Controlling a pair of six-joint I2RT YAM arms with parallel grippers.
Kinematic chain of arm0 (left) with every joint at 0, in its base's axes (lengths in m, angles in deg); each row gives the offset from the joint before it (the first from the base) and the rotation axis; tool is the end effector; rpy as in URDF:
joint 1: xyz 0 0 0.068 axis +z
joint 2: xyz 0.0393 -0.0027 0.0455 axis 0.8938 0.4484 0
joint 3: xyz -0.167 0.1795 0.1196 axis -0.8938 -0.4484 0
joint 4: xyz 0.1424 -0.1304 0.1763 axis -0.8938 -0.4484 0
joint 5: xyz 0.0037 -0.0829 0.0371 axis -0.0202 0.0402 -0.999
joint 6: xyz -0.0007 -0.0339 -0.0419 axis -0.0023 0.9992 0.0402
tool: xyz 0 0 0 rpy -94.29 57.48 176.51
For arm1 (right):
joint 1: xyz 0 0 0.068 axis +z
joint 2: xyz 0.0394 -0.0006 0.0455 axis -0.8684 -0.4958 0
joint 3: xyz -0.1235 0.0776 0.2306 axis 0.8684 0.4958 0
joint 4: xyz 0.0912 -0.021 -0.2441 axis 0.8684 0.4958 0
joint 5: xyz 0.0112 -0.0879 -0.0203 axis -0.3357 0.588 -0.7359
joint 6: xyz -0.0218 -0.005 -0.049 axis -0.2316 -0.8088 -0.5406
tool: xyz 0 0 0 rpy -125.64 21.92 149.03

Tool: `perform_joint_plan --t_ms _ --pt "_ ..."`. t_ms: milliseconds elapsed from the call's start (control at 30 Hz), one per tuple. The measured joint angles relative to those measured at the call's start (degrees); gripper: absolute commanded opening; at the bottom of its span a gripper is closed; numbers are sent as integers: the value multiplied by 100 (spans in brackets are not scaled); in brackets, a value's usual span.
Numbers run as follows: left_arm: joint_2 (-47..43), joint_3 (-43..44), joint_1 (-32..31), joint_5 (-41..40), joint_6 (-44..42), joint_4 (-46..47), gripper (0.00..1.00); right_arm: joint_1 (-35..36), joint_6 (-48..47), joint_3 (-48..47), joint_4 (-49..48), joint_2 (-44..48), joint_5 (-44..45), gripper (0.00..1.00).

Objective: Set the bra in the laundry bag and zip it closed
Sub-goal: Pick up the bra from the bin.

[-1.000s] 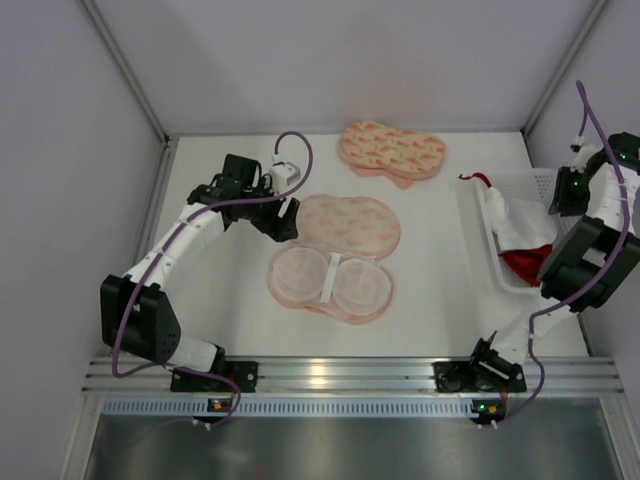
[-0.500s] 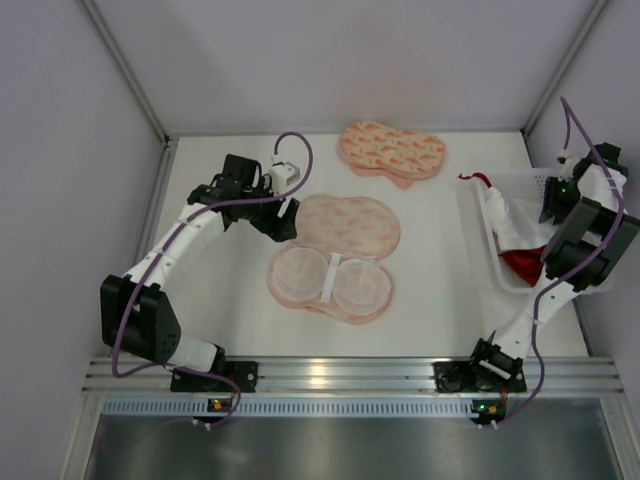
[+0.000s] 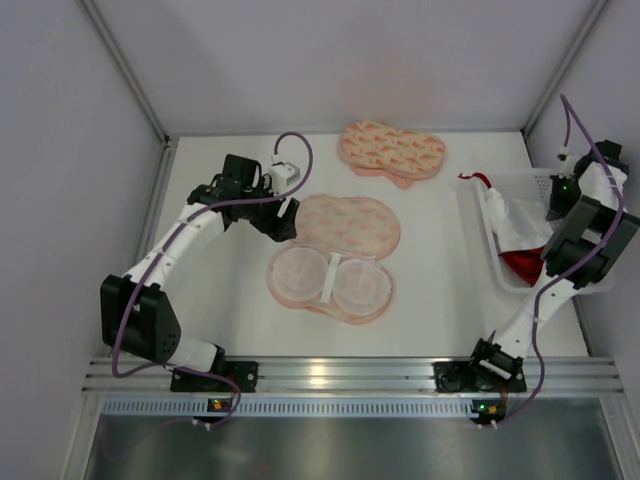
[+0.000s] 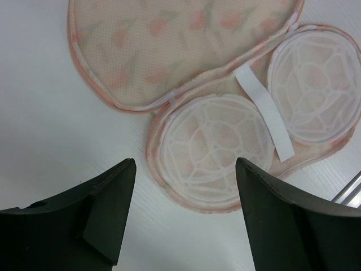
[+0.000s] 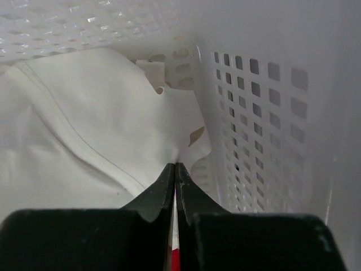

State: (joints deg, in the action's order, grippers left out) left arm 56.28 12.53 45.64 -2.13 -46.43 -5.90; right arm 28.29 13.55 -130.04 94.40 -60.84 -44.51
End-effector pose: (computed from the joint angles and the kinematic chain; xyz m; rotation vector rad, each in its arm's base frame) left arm 0.2873 -0.1071 0.2941 0.8630 2.2901 -0.5455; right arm 0.3849 -0.2348 0.2097 0.2243 2.7278 -0.0797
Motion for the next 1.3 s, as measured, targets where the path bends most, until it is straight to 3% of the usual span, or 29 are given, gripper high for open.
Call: perform_joint_plan --t_ms 200,467,867,1067,1300 --pt "0 0 0 0 0 0 77 0 -33 -28 214 160 -138 0" --pt "0 61 0 15 28 -39 78 -7 -28 -678 822 1154 -621 0" --pt "0 1143 0 492 422 -160 79 -7 315 -1746 1617 2435 -1965 0" --pt "197 1921 0 1233 999 -146 80 216 905 -693 1569 3169 -3104 0" --pt "527 2181 -153 1812 2251 570 86 1270 1663 844 866 3744 -3807 0"
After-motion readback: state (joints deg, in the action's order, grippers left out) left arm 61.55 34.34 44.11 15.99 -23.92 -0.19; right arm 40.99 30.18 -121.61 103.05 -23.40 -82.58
